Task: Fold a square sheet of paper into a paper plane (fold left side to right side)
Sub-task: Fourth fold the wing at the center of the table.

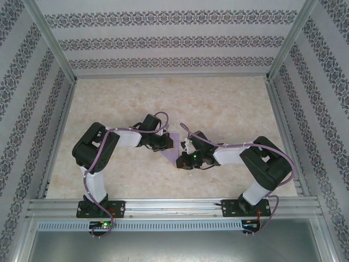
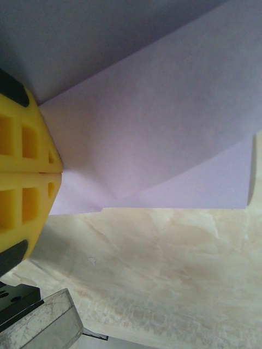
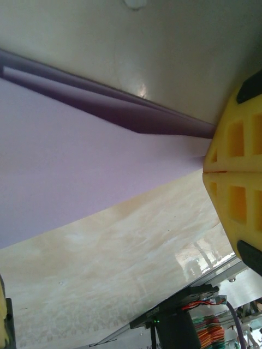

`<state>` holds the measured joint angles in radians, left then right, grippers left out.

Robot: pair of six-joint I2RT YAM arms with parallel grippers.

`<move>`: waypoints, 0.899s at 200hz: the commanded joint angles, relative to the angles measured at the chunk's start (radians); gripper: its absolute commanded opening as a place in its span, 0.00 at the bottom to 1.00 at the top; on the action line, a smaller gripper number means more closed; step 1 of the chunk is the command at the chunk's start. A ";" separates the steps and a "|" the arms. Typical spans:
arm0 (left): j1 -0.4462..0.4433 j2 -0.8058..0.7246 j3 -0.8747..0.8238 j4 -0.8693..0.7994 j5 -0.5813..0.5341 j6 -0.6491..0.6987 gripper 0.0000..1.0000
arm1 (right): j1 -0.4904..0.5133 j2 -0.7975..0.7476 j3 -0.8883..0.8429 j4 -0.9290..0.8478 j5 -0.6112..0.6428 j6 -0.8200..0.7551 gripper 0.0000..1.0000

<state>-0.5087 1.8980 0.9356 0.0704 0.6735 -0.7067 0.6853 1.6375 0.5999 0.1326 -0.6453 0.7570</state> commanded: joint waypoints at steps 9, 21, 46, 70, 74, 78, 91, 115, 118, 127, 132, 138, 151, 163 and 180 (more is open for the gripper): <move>0.004 0.032 -0.028 -0.094 -0.091 0.025 0.00 | 0.011 0.012 -0.012 -0.039 0.010 -0.010 0.00; 0.005 0.033 -0.029 -0.095 -0.091 0.023 0.00 | 0.011 0.009 -0.014 -0.041 0.013 -0.011 0.00; 0.005 0.032 -0.029 -0.095 -0.092 0.023 0.00 | 0.011 0.009 -0.014 -0.045 0.009 -0.011 0.00; 0.005 0.030 -0.029 -0.096 -0.094 0.021 0.00 | 0.013 0.007 -0.022 -0.048 0.009 -0.010 0.00; 0.006 0.029 -0.028 -0.096 -0.095 0.021 0.00 | 0.013 0.007 -0.023 -0.049 0.009 -0.009 0.00; 0.006 0.030 -0.027 -0.095 -0.095 0.020 0.00 | 0.013 0.007 -0.025 -0.050 0.009 -0.009 0.00; 0.006 0.029 -0.027 -0.097 -0.096 0.020 0.00 | 0.014 0.007 -0.030 -0.053 0.006 -0.008 0.00; 0.007 0.027 -0.025 -0.099 -0.098 0.019 0.00 | 0.015 0.003 -0.040 -0.057 0.006 -0.004 0.00; 0.007 0.026 -0.024 -0.099 -0.098 0.019 0.00 | 0.015 0.003 -0.041 -0.057 0.006 -0.003 0.00; 0.007 0.027 -0.025 -0.101 -0.098 0.021 0.00 | 0.016 0.000 -0.045 -0.057 0.004 -0.002 0.00; 0.007 0.026 -0.025 -0.102 -0.098 0.021 0.00 | 0.017 -0.001 -0.047 -0.058 0.003 -0.001 0.00; 0.007 0.025 -0.024 -0.102 -0.100 0.021 0.00 | 0.017 -0.002 -0.048 -0.057 0.000 0.000 0.00; 0.007 0.025 -0.023 -0.106 -0.100 0.021 0.00 | 0.020 -0.008 -0.053 -0.062 -0.006 0.002 0.00; 0.007 0.021 -0.024 -0.106 -0.101 0.022 0.00 | 0.026 -0.016 -0.059 -0.064 -0.016 0.006 0.00; 0.007 0.019 -0.024 -0.108 -0.103 0.021 0.00 | 0.030 -0.035 -0.069 -0.066 -0.030 0.011 0.00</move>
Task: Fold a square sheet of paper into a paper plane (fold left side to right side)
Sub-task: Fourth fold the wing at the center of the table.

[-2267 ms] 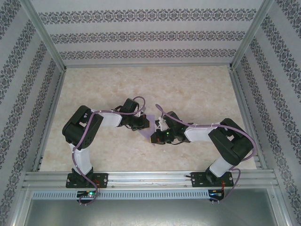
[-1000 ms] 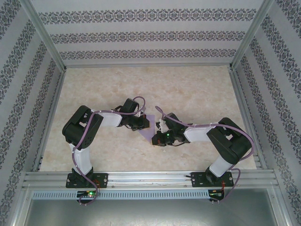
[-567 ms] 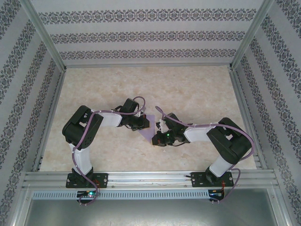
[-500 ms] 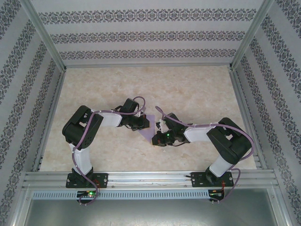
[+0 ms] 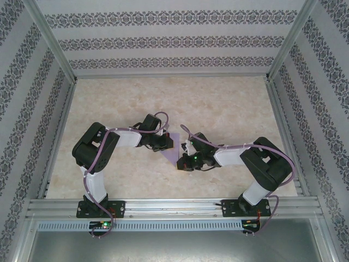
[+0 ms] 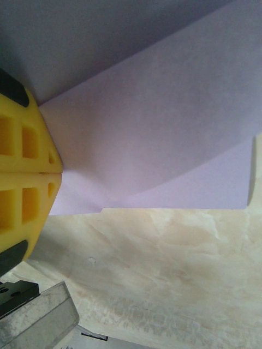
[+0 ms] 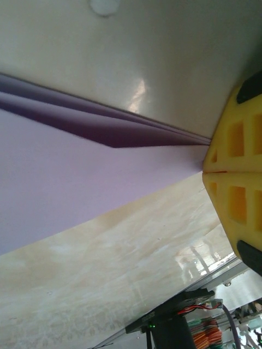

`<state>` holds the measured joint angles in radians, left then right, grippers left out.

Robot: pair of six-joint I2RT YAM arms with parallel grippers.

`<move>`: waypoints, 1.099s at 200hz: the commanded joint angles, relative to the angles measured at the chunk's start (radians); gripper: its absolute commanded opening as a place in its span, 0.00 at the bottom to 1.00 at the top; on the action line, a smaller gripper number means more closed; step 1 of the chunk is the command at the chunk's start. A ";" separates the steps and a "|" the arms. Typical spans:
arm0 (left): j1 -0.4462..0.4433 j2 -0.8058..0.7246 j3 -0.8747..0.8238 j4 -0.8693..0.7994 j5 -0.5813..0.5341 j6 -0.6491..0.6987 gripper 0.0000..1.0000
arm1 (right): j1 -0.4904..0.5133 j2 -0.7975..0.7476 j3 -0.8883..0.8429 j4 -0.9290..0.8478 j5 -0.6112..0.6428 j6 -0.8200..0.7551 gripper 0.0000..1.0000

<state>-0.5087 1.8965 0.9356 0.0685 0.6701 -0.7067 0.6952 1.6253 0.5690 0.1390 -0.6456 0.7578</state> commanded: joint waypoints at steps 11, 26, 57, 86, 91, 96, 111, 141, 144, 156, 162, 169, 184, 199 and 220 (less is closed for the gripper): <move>0.007 0.018 -0.025 -0.105 -0.101 0.020 0.00 | 0.020 -0.047 -0.043 -0.080 -0.037 0.012 0.00; 0.006 0.016 -0.024 -0.106 -0.101 0.019 0.00 | 0.017 -0.093 -0.044 -0.091 -0.044 0.015 0.00; 0.007 0.013 -0.021 -0.109 -0.102 0.021 0.00 | -0.016 -0.188 -0.056 -0.082 -0.054 0.027 0.00; 0.007 0.014 -0.018 -0.106 -0.101 0.019 0.00 | -0.031 -0.189 -0.034 -0.035 -0.031 0.029 0.00; 0.006 0.015 -0.018 -0.107 -0.101 0.019 0.00 | -0.031 -0.181 -0.024 -0.028 -0.023 0.028 0.00; 0.006 0.016 -0.018 -0.104 -0.099 0.019 0.00 | -0.030 -0.173 -0.014 -0.019 -0.014 0.028 0.00; 0.006 0.018 -0.018 -0.104 -0.098 0.018 0.00 | -0.024 -0.137 0.025 -0.001 0.013 0.024 0.00; 0.006 0.018 -0.020 -0.101 -0.097 0.019 0.00 | -0.018 -0.060 0.092 0.003 0.056 0.012 0.00; 0.007 0.019 -0.019 -0.099 -0.096 0.018 0.00 | -0.018 -0.054 0.096 0.004 0.061 0.010 0.00; 0.007 0.019 -0.021 -0.096 -0.096 0.015 0.00 | -0.018 -0.030 0.109 0.002 0.080 0.005 0.00; 0.007 0.020 -0.021 -0.094 -0.094 0.016 0.00 | -0.020 -0.017 0.117 0.002 0.085 0.003 0.00; 0.007 0.020 -0.021 -0.094 -0.094 0.014 0.00 | -0.020 -0.004 0.125 0.002 0.090 0.004 0.00; 0.007 0.019 -0.018 -0.096 -0.093 0.015 0.00 | -0.017 0.025 0.139 -0.001 0.089 0.004 0.00; 0.007 0.019 -0.019 -0.096 -0.095 0.017 0.00 | -0.012 0.048 0.149 -0.011 0.092 0.000 0.00; 0.007 0.020 -0.018 -0.095 -0.095 0.016 0.00 | -0.007 0.062 0.154 -0.043 0.118 -0.011 0.00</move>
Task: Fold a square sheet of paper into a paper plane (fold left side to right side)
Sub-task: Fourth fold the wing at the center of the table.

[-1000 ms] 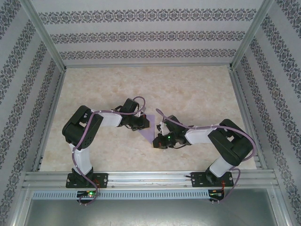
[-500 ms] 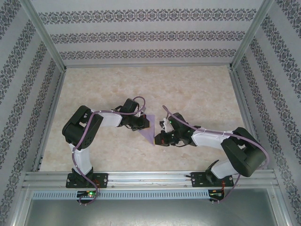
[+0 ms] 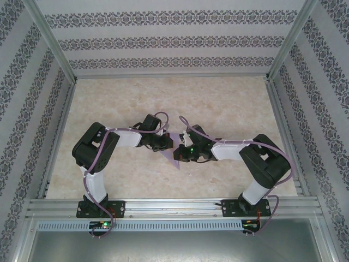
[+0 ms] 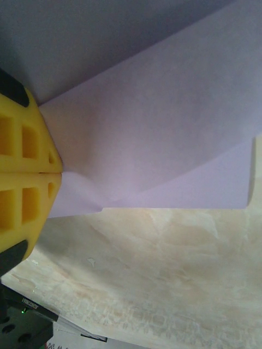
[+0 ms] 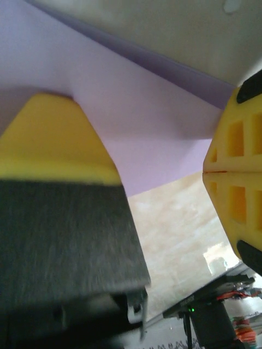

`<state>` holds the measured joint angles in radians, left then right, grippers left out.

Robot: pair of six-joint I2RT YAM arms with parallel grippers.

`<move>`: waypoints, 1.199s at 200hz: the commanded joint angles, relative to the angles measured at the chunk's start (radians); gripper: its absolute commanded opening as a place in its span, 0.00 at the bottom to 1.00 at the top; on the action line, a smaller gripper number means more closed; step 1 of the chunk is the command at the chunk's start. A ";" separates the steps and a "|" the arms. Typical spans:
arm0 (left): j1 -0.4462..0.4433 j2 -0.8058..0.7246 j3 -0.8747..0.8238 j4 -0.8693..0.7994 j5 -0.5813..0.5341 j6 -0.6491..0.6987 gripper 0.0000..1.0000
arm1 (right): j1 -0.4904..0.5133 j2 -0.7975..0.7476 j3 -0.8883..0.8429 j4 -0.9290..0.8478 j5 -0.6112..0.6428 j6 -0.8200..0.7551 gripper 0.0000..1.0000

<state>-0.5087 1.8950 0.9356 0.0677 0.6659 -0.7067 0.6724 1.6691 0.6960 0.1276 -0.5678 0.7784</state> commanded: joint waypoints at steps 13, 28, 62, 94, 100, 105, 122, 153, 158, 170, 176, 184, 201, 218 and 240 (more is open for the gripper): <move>0.007 0.022 -0.019 -0.093 -0.091 0.015 0.00 | 0.014 0.021 0.022 -0.042 0.056 -0.034 0.00; 0.007 0.021 -0.018 -0.092 -0.092 0.015 0.00 | 0.016 0.023 0.020 -0.056 0.068 -0.042 0.00; 0.006 0.021 -0.018 -0.094 -0.092 0.015 0.00 | 0.015 0.034 0.014 -0.075 0.069 -0.053 0.00; 0.007 0.016 -0.017 -0.091 -0.094 0.013 0.00 | 0.015 0.045 0.013 -0.100 0.075 -0.066 0.00; 0.006 0.015 -0.016 -0.090 -0.092 0.012 0.00 | 0.015 0.047 0.014 -0.107 0.076 -0.069 0.00; 0.007 0.013 -0.016 -0.090 -0.092 0.012 0.00 | 0.017 0.050 0.014 -0.110 0.078 -0.070 0.00; 0.007 0.001 -0.014 -0.087 -0.090 0.010 0.00 | 0.018 0.060 0.018 -0.143 0.093 -0.082 0.00; 0.007 -0.051 -0.003 -0.079 -0.088 0.012 0.03 | 0.019 0.078 0.016 -0.191 0.117 -0.108 0.00; 0.007 -0.063 -0.002 -0.075 -0.088 0.012 0.04 | 0.020 0.079 0.015 -0.197 0.119 -0.112 0.00; 0.007 -0.094 -0.004 -0.069 -0.091 0.013 0.04 | 0.020 0.086 0.012 -0.206 0.124 -0.121 0.00; 0.006 -0.110 -0.007 -0.068 -0.093 0.013 0.04 | 0.019 0.087 0.010 -0.207 0.127 -0.124 0.00; 0.007 -0.131 -0.012 -0.069 -0.095 0.016 0.04 | 0.018 0.089 0.006 -0.209 0.129 -0.128 0.00; 0.007 -0.172 -0.032 -0.069 -0.089 0.017 0.03 | 0.017 0.090 0.002 -0.213 0.136 -0.135 0.00; 0.005 -0.202 -0.066 -0.053 -0.068 0.009 0.02 | 0.014 0.093 0.000 -0.217 0.140 -0.143 0.00; -0.009 -0.209 -0.105 -0.014 -0.019 -0.003 0.00 | 0.009 0.097 0.000 -0.222 0.148 -0.151 0.00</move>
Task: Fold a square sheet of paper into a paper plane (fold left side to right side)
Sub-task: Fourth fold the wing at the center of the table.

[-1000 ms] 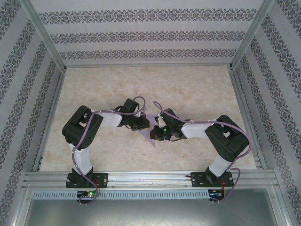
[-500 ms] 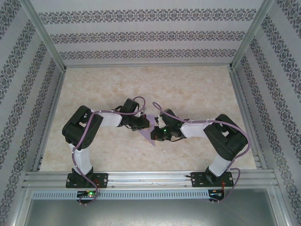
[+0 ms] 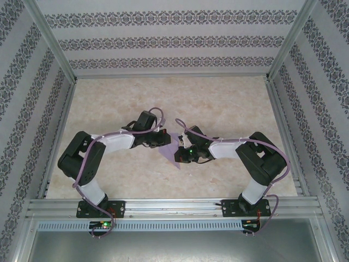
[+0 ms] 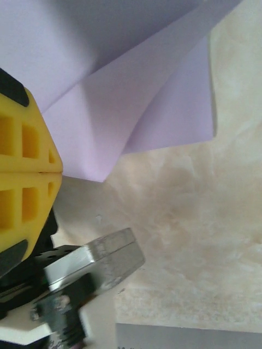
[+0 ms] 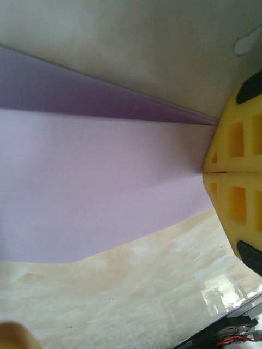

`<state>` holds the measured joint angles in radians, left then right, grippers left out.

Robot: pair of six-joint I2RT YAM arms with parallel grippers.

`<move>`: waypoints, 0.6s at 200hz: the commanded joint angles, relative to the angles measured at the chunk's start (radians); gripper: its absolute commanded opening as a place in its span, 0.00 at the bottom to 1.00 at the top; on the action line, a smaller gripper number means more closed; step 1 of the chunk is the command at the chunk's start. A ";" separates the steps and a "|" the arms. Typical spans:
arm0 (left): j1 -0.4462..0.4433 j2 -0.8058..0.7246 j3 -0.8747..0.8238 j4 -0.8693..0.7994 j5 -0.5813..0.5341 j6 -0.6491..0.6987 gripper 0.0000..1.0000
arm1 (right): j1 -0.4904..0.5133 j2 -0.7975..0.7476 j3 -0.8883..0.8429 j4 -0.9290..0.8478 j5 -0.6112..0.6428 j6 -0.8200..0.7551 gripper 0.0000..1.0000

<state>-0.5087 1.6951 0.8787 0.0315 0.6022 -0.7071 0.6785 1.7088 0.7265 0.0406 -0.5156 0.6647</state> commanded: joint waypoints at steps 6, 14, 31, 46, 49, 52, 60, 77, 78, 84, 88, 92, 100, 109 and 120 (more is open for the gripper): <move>-0.014 -0.006 -0.056 0.038 0.057 -0.008 0.00 | 0.004 0.058 -0.029 -0.139 0.103 -0.037 0.00; -0.022 0.001 -0.068 0.067 0.075 -0.021 0.00 | 0.003 0.061 -0.028 -0.147 0.111 -0.041 0.00; -0.037 0.020 -0.082 0.121 0.097 -0.044 0.00 | 0.003 0.067 -0.025 -0.162 0.126 -0.046 0.00; -0.048 0.038 -0.078 0.137 0.099 -0.046 0.00 | 0.003 0.071 -0.022 -0.170 0.132 -0.051 0.00; -0.050 0.041 -0.076 0.139 0.099 -0.046 0.00 | 0.003 0.072 -0.022 -0.171 0.133 -0.052 0.00; -0.051 0.046 -0.074 0.140 0.099 -0.046 0.00 | 0.003 0.072 -0.021 -0.173 0.134 -0.053 0.00; -0.054 0.054 -0.069 0.142 0.099 -0.046 0.00 | 0.003 0.074 -0.020 -0.177 0.134 -0.055 0.00; -0.057 0.067 -0.056 0.140 0.098 -0.040 0.00 | 0.004 0.077 -0.018 -0.187 0.138 -0.058 0.00; -0.058 0.068 -0.055 0.140 0.099 -0.040 0.00 | 0.003 0.077 -0.018 -0.188 0.138 -0.058 0.00; -0.059 0.071 -0.052 0.139 0.096 -0.039 0.00 | 0.003 0.078 -0.016 -0.192 0.140 -0.060 0.00; -0.059 0.074 -0.048 0.136 0.094 -0.037 0.00 | 0.003 0.078 -0.016 -0.194 0.142 -0.061 0.00; -0.059 0.076 -0.046 0.134 0.093 -0.035 0.00 | 0.003 0.078 -0.015 -0.195 0.142 -0.062 0.00; -0.060 0.082 -0.043 0.132 0.089 -0.032 0.00 | 0.003 0.080 -0.014 -0.200 0.144 -0.063 0.00; -0.059 0.091 -0.038 0.132 0.086 -0.032 0.00 | 0.003 0.082 -0.012 -0.204 0.146 -0.066 0.00; -0.059 0.101 -0.032 0.131 0.084 -0.031 0.00 | 0.003 0.084 -0.007 -0.215 0.150 -0.069 0.00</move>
<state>-0.5564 1.7744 0.8135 0.1249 0.6807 -0.7410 0.6785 1.7187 0.7528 -0.0063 -0.5121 0.6250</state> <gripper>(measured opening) 0.043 0.042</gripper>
